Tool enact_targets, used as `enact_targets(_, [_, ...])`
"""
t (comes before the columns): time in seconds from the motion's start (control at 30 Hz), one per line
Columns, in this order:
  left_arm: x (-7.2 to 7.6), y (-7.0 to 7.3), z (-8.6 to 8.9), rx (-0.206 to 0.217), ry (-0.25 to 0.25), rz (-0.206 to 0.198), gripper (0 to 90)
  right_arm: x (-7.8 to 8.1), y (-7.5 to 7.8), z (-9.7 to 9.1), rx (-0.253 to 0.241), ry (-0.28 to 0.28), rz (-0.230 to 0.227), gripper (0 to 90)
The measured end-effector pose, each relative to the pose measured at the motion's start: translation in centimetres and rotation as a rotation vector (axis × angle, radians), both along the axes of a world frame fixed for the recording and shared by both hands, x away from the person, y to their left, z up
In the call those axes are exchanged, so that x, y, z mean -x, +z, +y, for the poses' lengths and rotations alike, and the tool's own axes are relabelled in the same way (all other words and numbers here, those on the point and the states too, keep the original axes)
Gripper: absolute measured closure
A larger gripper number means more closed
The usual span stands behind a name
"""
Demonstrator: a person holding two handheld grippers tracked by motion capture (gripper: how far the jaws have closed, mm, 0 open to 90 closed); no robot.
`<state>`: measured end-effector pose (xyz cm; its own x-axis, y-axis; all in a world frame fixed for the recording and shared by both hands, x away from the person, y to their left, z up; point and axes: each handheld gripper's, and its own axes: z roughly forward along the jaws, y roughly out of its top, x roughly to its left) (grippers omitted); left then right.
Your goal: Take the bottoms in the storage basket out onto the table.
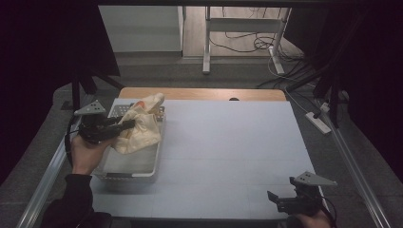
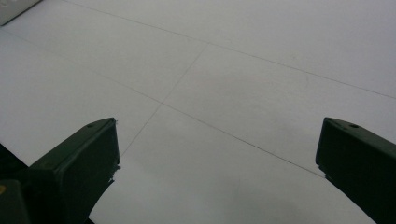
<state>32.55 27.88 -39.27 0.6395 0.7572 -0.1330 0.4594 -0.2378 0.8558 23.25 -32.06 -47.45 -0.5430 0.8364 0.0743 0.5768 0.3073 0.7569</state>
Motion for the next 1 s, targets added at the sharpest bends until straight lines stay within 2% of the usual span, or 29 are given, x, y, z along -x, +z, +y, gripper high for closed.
enact_targets(0.27, [-0.4,0.8,-0.6,0.027,-0.02,-0.012,67.9,0.0,0.0,0.0,0.001,-0.003,0.003,0.0])
enact_targets(1.0, [-2.1,2.6,-3.8,0.036,-0.101,-0.048,67.9,-0.1,0.0,0.0,-0.003,-0.005,0.006,0.0])
